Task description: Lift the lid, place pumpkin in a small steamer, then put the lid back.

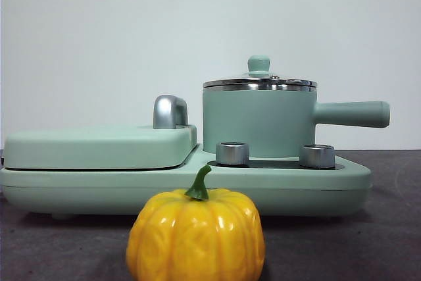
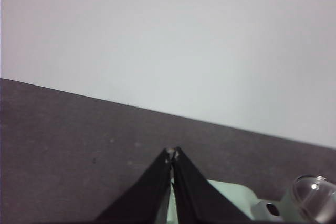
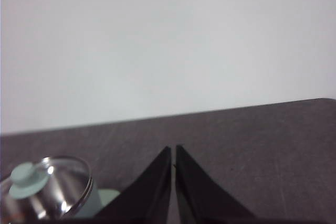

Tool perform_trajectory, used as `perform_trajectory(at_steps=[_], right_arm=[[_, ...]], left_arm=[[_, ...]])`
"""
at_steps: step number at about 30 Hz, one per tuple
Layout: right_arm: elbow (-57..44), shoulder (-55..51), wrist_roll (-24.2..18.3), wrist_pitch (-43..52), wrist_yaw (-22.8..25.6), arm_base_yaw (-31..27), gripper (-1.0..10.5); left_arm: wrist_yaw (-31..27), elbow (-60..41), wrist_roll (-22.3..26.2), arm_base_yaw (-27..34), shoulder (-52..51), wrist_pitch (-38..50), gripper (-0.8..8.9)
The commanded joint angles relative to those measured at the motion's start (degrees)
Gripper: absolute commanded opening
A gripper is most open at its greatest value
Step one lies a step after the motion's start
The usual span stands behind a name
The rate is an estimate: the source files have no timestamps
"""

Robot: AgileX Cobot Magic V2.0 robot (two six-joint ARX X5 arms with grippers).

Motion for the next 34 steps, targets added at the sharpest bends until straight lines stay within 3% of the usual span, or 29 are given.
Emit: perform_trajectory(at_steps=[1,6,13,23,27,29,32,34], right_arm=[[2.93,4.00,-4.17,-1.38,-2.58,0.04,0.1],[6.56,11.72,-7.80,-4.61,-8.02,0.04,0.1],[10.51,22.45,-16.55,-7.93,-13.18,1.27,0.1],[14.36,31.19,-31.69,-13.42,-13.27,6.95,0.1],[14.36,31.87,-34.21,-14.86,-13.05,8.72,0.1],[14.36,31.85,-34.18,-15.04,-13.07,9.18,0.4],[14.36,31.80,-34.18,-14.97,-13.03,9.25,2.1],[14.36,31.80,-34.16,-14.97,-13.03,9.25,2.7]], left_arm=[[0.52,3.52,4.26,-0.07,4.46,-1.09,0.10],[5.75,7.67,9.09,-0.13,11.96,-3.21,0.10],[13.60,11.45,14.49,-2.16,20.79,-6.97,0.10],[16.24,12.48,29.48,-6.84,28.52,-13.16,0.10],[16.20,12.48,31.82,-8.11,29.05,-12.57,0.11],[16.22,12.48,31.78,-8.33,29.03,-11.61,0.58],[16.22,12.48,31.80,-8.33,29.03,-10.84,2.30],[16.24,12.48,31.80,-8.33,29.03,-10.23,2.68]])
